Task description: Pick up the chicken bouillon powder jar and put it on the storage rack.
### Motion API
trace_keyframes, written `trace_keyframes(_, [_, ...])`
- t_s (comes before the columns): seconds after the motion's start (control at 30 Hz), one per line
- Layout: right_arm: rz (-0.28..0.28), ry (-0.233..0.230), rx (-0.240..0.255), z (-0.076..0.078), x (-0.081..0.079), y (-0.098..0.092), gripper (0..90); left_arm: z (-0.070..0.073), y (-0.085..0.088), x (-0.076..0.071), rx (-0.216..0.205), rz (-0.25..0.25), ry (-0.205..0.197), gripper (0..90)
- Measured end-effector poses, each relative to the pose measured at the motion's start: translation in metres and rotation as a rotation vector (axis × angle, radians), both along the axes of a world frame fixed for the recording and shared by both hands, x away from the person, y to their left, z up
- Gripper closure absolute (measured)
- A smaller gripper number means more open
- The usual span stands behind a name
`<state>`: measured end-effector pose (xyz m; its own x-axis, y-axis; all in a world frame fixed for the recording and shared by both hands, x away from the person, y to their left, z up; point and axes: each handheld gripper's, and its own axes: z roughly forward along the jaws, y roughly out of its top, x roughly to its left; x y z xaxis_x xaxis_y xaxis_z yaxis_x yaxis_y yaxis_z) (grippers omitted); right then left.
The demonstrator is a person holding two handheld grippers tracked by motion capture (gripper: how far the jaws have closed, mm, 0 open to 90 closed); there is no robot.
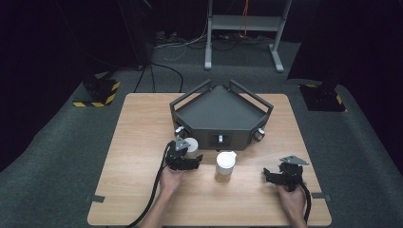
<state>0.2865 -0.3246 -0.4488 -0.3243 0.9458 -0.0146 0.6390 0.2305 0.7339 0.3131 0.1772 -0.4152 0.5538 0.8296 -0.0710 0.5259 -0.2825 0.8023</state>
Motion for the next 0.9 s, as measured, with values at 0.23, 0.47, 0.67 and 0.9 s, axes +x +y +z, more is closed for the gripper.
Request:
trace_keyframes(0.23, [-0.001,0.000,0.001,0.0000,0.0000,0.0001,6.2,-0.0005,-0.0031,-0.0006,0.004,0.018,-0.009,27.7])
trace_keyframes(0.47, [-0.001,0.000,0.001,0.0000,0.0000,0.0001,6.2,0.0000,-0.0070,-0.0018,0.016,0.036,-0.010,31.1])
trace_keyframes(0.67, [-0.001,0.000,0.000,0.0000,0.0000,0.0002,6.2,-0.0002,-0.0073,-0.0027,0.017,0.036,-0.017,31.9])
trace_keyframes(0.9, [-0.002,0.000,0.000,0.0001,0.0001,0.0003,6.2,0.0032,-0.0097,-0.0017,0.031,0.035,-0.009,32.4])
